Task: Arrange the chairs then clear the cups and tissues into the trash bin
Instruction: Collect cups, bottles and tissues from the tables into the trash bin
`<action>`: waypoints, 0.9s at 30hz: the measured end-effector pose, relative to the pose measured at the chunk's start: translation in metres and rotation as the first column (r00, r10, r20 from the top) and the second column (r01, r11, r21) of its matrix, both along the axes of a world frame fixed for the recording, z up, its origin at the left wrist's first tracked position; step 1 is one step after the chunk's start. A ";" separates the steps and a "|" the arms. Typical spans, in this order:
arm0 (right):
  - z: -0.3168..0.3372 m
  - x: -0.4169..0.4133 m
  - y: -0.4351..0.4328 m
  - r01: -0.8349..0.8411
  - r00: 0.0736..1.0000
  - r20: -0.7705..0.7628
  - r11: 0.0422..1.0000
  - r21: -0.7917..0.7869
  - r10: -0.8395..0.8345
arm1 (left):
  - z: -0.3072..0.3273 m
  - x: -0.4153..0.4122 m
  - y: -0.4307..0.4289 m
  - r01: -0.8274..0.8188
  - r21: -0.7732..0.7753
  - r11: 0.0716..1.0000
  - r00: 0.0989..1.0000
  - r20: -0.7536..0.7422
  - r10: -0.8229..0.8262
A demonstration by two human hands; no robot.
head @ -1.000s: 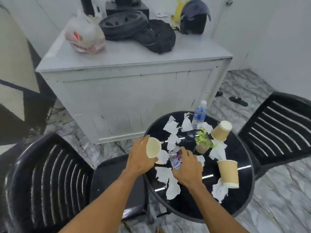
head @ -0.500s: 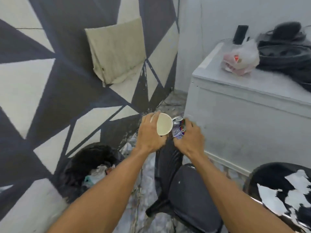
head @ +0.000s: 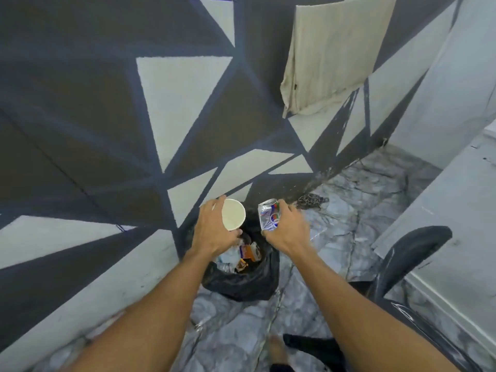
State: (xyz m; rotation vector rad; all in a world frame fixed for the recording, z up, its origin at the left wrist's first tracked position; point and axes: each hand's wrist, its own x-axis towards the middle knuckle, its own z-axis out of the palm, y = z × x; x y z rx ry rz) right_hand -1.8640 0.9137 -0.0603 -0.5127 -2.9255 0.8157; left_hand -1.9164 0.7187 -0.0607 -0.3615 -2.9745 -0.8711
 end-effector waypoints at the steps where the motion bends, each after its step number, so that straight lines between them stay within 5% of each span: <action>1: -0.006 -0.014 -0.005 -0.018 1.000 0.022 1.000 -0.008 0.019 | -0.006 -0.008 -0.006 -0.024 -0.008 1.000 1.000 0.019 0.024; 9: -0.069 -0.124 -0.013 -0.070 0.968 0.231 0.990 -0.126 0.098 | -0.058 -0.091 -0.015 -0.096 -0.093 0.991 0.951 0.286 0.118; 16: -0.117 -0.192 -0.007 -0.130 0.890 0.420 0.982 -0.140 0.178 | -0.097 -0.154 0.001 -0.085 -0.161 0.983 0.954 0.271 0.127; 27: -0.144 -0.187 0.023 -0.144 0.761 0.619 0.981 -0.131 0.194 | -0.127 -0.143 -0.011 -0.021 -0.224 0.974 0.876 0.466 0.126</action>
